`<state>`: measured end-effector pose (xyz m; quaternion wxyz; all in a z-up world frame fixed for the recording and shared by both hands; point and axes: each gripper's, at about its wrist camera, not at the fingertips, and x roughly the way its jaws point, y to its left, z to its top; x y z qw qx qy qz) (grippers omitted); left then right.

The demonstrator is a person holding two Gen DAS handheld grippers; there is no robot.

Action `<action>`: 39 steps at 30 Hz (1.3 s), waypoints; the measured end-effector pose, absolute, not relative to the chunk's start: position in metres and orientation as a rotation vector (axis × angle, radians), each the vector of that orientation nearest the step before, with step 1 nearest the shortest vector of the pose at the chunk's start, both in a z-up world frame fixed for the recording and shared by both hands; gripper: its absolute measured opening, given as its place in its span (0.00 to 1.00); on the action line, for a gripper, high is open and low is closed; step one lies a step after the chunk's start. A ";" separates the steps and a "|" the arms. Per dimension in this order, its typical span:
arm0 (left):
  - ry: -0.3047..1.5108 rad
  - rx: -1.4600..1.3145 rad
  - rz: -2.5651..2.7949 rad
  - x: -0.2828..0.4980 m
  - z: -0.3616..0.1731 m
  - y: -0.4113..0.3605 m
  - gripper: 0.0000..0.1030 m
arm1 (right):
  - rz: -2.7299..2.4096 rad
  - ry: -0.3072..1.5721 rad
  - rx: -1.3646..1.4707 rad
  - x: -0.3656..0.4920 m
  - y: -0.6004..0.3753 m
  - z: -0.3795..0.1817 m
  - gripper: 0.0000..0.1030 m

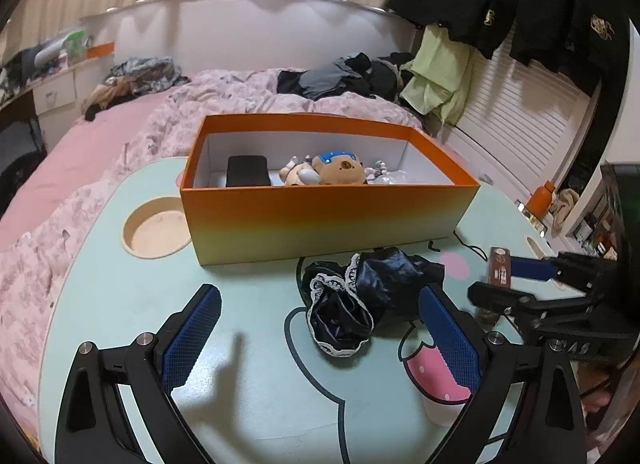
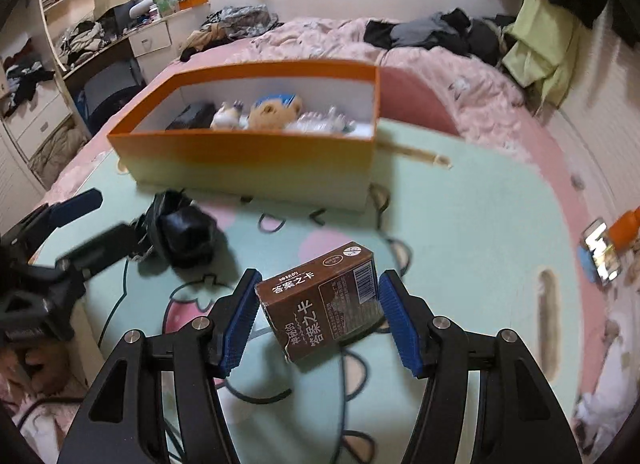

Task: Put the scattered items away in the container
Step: 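Lift the milk carton out of the box and set it on the table, then grasp the white figurine inside the box with left gripper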

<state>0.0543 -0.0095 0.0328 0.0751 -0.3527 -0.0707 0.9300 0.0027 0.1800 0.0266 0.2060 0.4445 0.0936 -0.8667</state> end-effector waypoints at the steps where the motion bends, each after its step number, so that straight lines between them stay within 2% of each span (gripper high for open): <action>1: -0.218 -1.061 2.786 0.054 0.033 -0.010 0.96 | -2.427 0.260 1.225 0.005 0.179 0.025 0.60; 4: -0.236 -1.068 2.778 0.053 0.032 -0.011 0.96 | -2.448 0.221 1.184 0.007 0.180 0.022 0.61; 5: -0.245 -1.068 2.775 0.052 0.033 -0.013 0.96 | -2.450 0.193 1.173 0.008 0.180 0.021 0.62; 7: -0.268 -1.068 2.769 0.052 0.033 -0.016 0.96 | -2.452 0.119 1.141 0.011 0.183 0.020 0.72; 10: -0.297 -1.059 2.769 0.051 0.037 -0.022 0.96 | -2.458 -0.020 1.036 0.026 0.193 0.022 0.73; 13: -0.306 -1.045 2.774 0.049 0.045 -0.028 0.96 | -2.503 -0.109 0.938 0.036 0.205 0.034 0.79; 17: -0.319 -1.015 2.801 0.046 0.056 -0.038 0.96 | -2.516 -0.249 0.819 0.043 0.223 0.046 0.79; 22: -0.255 -0.973 2.856 0.033 0.085 -0.042 0.96 | -2.493 -0.355 0.845 0.040 0.229 0.039 0.79; 26: -0.220 -1.123 2.717 -0.006 0.100 -0.038 0.95 | -2.493 -0.357 0.819 0.042 0.232 0.039 0.79; 27: -0.259 -1.198 2.653 -0.023 0.100 -0.038 0.87 | -2.491 -0.352 0.823 0.042 0.230 0.039 0.79; 31: -0.353 -1.407 2.501 -0.070 0.088 -0.035 0.70 | -2.484 -0.339 0.851 0.040 0.230 0.033 0.79; 33: -0.359 -1.506 2.467 -0.091 0.076 -0.030 0.43 | -2.482 -0.347 0.849 0.040 0.231 0.033 0.79; 34: -0.345 -1.529 2.464 -0.097 0.071 -0.027 0.38 | -2.480 -0.352 0.848 0.040 0.232 0.033 0.79; 39: -0.315 -1.623 2.464 -0.118 0.052 -0.016 0.37 | -2.478 -0.374 0.848 0.040 0.235 0.032 0.79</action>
